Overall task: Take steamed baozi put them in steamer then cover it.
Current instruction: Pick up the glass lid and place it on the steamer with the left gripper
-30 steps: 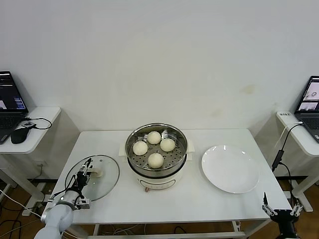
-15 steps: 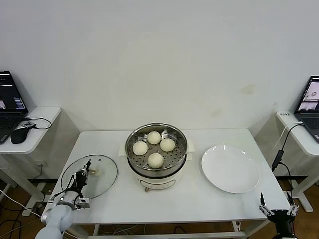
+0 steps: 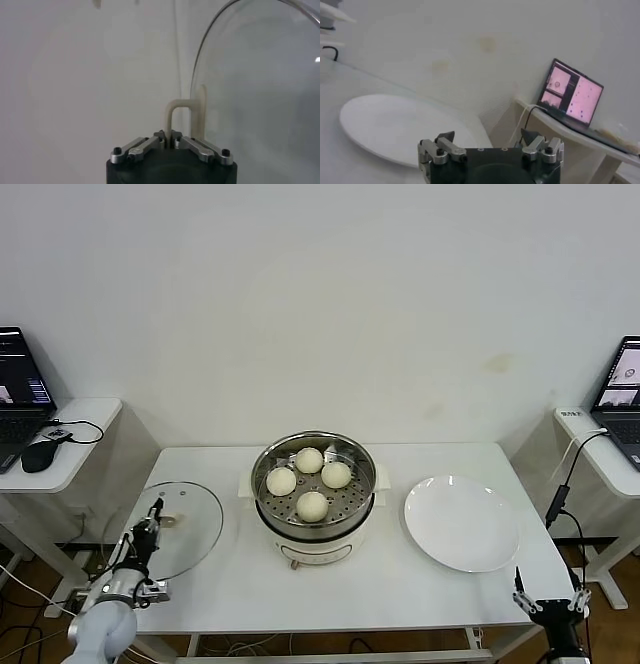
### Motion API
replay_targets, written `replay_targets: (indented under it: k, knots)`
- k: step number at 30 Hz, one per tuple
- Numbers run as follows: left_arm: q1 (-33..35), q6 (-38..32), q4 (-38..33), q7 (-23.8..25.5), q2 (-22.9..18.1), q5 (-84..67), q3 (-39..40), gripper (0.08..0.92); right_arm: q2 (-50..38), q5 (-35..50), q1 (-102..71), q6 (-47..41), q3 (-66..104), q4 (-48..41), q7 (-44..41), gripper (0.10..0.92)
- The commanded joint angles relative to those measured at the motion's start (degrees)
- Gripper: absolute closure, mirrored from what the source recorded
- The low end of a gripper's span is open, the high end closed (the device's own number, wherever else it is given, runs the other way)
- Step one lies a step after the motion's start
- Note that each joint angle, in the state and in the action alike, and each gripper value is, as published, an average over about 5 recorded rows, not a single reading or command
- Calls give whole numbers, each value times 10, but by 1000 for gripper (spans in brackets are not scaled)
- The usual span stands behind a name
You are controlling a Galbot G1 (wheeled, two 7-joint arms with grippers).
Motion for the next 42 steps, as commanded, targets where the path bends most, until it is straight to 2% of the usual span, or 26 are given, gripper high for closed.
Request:
replay_targets:
  k: [1, 4, 8, 13, 18, 24, 28, 33, 37, 42]
  knots:
    - [64, 74, -215, 84, 24, -56, -50, 864, -5, 3, -5, 1, -23, 5, 2, 202]
    - [60, 91, -253, 110, 42, -86, -42, 864, -9, 5, -10, 1, -41, 8, 3, 203]
    - [38, 112, -283, 129, 74, -109, 6, 864, -9, -1, -7, 3, -60, 3, 7, 203]
    - [-15, 140, -290, 143, 105, -133, 105, 864, -6, -18, -2, 8, -75, -7, 14, 202]
    - [-99, 149, -265, 130, 106, -162, 226, 864, -2, -42, 0, 14, -89, -20, 25, 203]
    - [-197, 160, -230, 128, 67, -147, 334, 864, 6, -61, 9, 13, -105, -34, 36, 202]
    - [-235, 201, -213, 155, 44, -128, 370, 864, 8, -66, 14, 7, -114, -34, 39, 203]
    - [-245, 268, -213, 210, 14, -75, 377, 864, 12, -78, 23, -4, -123, -37, 44, 202]
    - [-249, 313, -208, 256, -38, -7, 382, 864, 19, -97, 30, -16, -130, -42, 51, 203]
    - [-245, 340, -174, 288, -118, 53, 358, 864, 26, -124, 31, -33, -135, -44, 62, 202]
